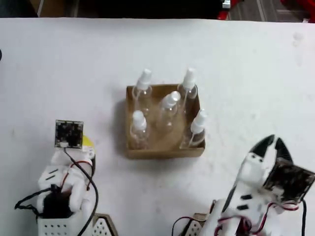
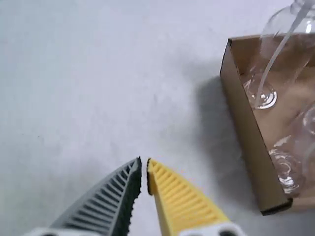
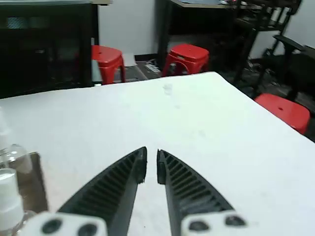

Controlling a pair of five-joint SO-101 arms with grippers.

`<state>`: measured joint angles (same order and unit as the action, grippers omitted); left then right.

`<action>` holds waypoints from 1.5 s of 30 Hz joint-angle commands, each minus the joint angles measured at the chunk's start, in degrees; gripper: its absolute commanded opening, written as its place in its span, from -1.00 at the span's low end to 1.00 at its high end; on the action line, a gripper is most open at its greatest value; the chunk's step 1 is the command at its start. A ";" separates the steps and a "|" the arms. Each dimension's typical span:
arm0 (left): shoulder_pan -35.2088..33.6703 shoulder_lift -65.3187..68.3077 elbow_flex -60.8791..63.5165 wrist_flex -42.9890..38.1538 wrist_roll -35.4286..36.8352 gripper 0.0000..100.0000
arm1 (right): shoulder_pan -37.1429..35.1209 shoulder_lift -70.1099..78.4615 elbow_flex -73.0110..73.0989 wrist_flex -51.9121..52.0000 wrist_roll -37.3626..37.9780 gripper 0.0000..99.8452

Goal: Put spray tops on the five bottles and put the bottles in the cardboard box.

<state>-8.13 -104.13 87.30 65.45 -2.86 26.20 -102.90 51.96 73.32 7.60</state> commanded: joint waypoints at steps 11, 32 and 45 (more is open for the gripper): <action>-0.84 -0.22 9.76 -2.46 -6.95 -0.96 | 17.89 -0.40 28.57 -15.08 -2.02 -0.97; -0.48 -0.22 9.58 3.16 -6.95 -0.96 | 15.16 -0.22 44.84 -6.99 -1.49 -0.97; -0.48 -0.22 9.58 8.35 -4.04 -0.96 | 0.22 -0.22 44.84 -0.75 -1.49 -0.97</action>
<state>-8.22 -103.96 96.97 73.36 -9.10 27.34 -102.90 96.35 72.26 6.11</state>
